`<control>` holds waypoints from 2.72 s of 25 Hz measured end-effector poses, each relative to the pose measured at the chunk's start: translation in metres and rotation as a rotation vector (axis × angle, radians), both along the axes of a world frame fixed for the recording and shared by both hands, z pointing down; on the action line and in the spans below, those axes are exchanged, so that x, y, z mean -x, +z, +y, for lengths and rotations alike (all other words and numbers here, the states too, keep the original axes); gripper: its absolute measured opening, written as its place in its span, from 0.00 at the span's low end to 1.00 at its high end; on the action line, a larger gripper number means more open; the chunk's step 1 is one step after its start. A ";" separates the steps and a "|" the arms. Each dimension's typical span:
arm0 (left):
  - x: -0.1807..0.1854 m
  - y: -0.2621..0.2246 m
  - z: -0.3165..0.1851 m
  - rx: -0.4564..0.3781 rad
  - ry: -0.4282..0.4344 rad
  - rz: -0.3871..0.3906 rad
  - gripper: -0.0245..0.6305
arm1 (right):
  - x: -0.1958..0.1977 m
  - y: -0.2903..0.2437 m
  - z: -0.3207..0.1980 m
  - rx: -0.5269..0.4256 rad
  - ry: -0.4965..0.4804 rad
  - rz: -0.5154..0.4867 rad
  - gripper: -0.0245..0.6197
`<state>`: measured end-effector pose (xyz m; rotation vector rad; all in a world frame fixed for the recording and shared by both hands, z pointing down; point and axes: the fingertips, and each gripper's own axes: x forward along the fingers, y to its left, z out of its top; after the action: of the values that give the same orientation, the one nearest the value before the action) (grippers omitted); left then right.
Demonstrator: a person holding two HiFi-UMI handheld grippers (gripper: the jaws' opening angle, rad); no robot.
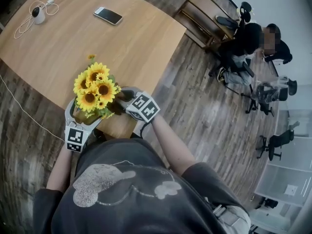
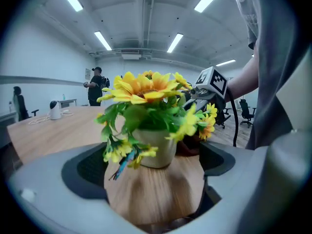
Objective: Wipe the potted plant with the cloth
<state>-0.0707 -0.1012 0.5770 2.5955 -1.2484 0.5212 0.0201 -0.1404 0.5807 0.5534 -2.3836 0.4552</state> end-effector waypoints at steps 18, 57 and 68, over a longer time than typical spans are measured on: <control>0.020 -0.020 -0.005 0.021 -0.273 0.132 0.97 | 0.071 0.010 0.056 -0.016 -0.330 -0.008 0.15; 0.011 -0.001 -0.034 0.057 -0.333 0.072 0.76 | 0.088 0.000 -0.114 -0.079 -0.185 -0.034 0.15; 0.015 0.003 -0.033 0.050 -0.321 0.074 0.77 | 0.089 0.012 -0.095 0.042 -0.215 -0.113 0.15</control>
<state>-0.0853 -0.1347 0.5805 2.2873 -1.5636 0.3849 -0.0691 -0.2354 0.5930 0.2541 -2.5009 0.4490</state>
